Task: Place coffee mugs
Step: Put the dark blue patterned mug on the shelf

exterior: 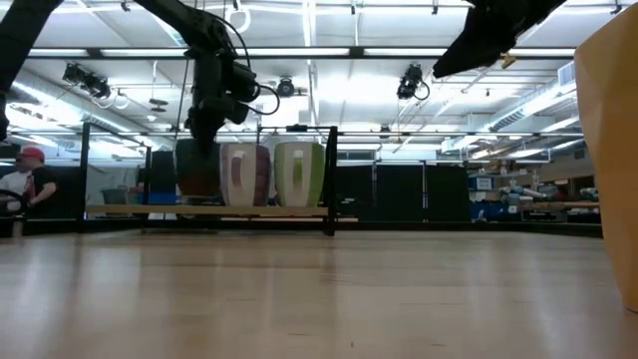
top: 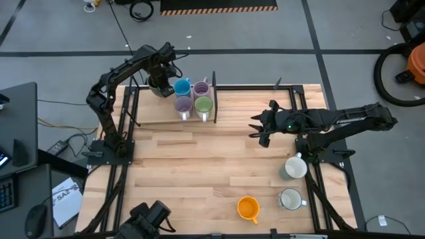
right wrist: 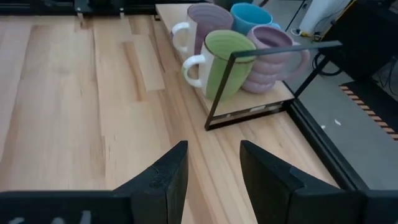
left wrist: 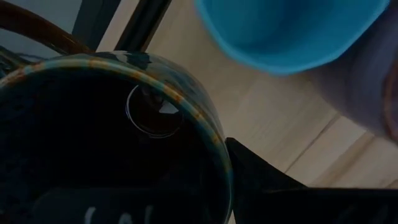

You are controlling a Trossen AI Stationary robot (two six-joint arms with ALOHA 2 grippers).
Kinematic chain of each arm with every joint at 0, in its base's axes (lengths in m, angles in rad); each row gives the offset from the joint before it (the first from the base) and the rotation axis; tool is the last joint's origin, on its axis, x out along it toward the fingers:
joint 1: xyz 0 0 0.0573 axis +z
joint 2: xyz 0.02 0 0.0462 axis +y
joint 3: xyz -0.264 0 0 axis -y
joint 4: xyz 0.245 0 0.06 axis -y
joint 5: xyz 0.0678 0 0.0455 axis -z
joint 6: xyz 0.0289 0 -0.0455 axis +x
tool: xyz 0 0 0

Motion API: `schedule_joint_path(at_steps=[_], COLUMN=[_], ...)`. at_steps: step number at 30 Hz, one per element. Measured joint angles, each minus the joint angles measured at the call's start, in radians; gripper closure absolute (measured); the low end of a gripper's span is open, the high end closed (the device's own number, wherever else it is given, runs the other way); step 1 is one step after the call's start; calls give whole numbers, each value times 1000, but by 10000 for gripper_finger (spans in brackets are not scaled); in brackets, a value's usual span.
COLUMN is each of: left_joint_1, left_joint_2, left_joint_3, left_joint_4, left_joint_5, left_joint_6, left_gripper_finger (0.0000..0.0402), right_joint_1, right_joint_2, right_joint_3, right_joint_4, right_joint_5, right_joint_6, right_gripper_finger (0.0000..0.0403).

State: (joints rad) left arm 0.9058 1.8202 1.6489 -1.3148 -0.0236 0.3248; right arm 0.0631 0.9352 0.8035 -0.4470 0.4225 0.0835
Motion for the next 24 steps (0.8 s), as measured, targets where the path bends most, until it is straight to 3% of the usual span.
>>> schedule_joint_path(at_steps=[24], left_joint_1=[-25], left_joint_2=[0], left_joint_3=[0], left_joint_4=[22], left_joint_5=[28], left_joint_6=[-20], left_gripper_finger=[358], right_joint_1=[0], right_joint_2=[0], right_joint_3=[-13], right_joint_4=[4], right_joint_5=[-5], right_joint_6=[22], right_gripper_finger=[252])
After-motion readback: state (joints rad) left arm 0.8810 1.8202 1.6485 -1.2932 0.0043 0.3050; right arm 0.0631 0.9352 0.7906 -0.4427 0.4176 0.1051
